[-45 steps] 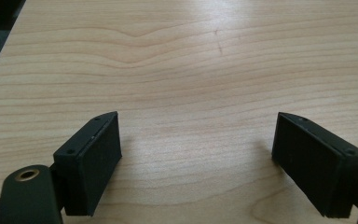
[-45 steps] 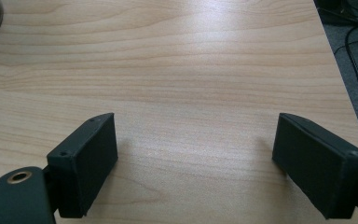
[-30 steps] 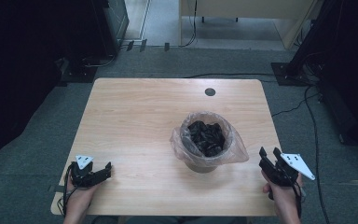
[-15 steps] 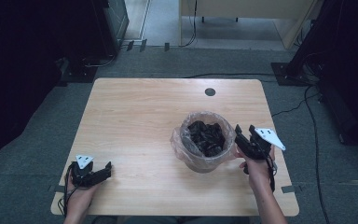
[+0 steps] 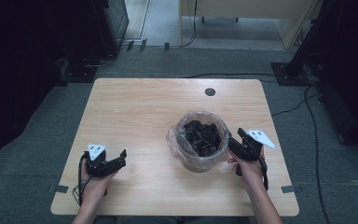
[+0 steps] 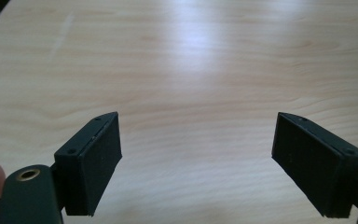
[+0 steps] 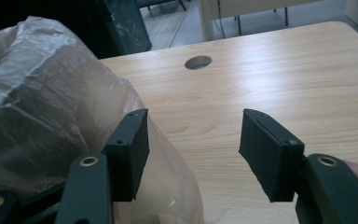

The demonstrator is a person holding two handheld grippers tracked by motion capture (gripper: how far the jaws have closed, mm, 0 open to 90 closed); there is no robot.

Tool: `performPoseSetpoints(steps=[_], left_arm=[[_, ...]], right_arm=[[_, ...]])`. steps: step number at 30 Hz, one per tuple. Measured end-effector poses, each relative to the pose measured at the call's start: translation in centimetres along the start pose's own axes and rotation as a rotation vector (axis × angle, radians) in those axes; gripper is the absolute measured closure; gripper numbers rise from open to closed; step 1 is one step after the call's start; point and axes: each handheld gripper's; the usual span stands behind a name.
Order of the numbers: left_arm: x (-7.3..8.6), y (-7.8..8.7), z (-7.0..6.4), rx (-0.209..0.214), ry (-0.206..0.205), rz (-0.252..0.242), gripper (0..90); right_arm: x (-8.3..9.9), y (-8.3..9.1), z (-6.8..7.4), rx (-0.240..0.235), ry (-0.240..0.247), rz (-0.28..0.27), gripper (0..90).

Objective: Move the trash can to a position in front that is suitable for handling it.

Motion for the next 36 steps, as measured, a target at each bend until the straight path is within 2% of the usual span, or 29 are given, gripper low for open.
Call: performPoseSetpoints(steps=[6,9,13,15,18,21,25,28,29,31,32,36], left_arm=[[-3.5,-1.2,-3.1,0.004,0.020,-0.058,15.4],[-5.1,-1.6,-5.1,0.013,-0.005,-0.079,15.4],[-6.2,-2.7,-7.0,0.009,-0.045,-0.064,15.4],[-6.2,-3.0,-7.4,0.003,-0.049,-0.057,15.4],[-6.1,-3.2,-7.8,0.018,-0.052,-0.040,15.4],[-5.8,-3.1,-8.0,0.030,-0.055,-0.050,15.5],[-5.2,-2.8,-7.9,0.040,-0.052,-0.063,22.6],[-4.6,-2.6,-7.7,0.088,-0.071,-0.069,25.8],[-4.5,-2.5,-7.7,0.100,-0.080,-0.075,27.9],[-4.3,-2.3,-7.9,0.114,-0.103,-0.083,43.6],[-4.2,-2.3,-7.9,0.119,-0.103,-0.087,50.9],[-4.0,-2.1,-7.7,0.161,-0.104,-0.107,69.7]], right_arm=[[0.7,-0.1,0.9,-0.033,0.031,0.017,43.2],[1.1,-0.1,1.5,-0.039,0.063,0.023,44.1],[1.6,-0.1,2.3,-0.055,0.082,0.036,44.1],[1.9,0.0,2.7,-0.063,0.094,0.039,44.1],[2.2,0.2,3.3,-0.075,0.103,0.044,44.1],[2.6,0.3,3.9,-0.089,0.114,0.049,44.1],[3.2,0.7,4.9,-0.084,0.132,0.041,51.2],[3.5,0.9,5.4,-0.103,0.138,0.042,57.9],[3.6,1.0,5.5,-0.114,0.139,0.048,60.4],[3.7,1.1,5.7,-0.152,0.137,0.067,63.5],[3.8,1.2,5.8,-0.174,0.142,0.072,66.3],[4.2,1.4,6.4,-0.209,0.155,0.080,73.9]])
Point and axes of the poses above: each handheld gripper's, and its own axes: y roughly backward along the jaws, x roughly out of its underside, z roughly to its left, and after that the axes turned 10 degrees about -y, right-handed
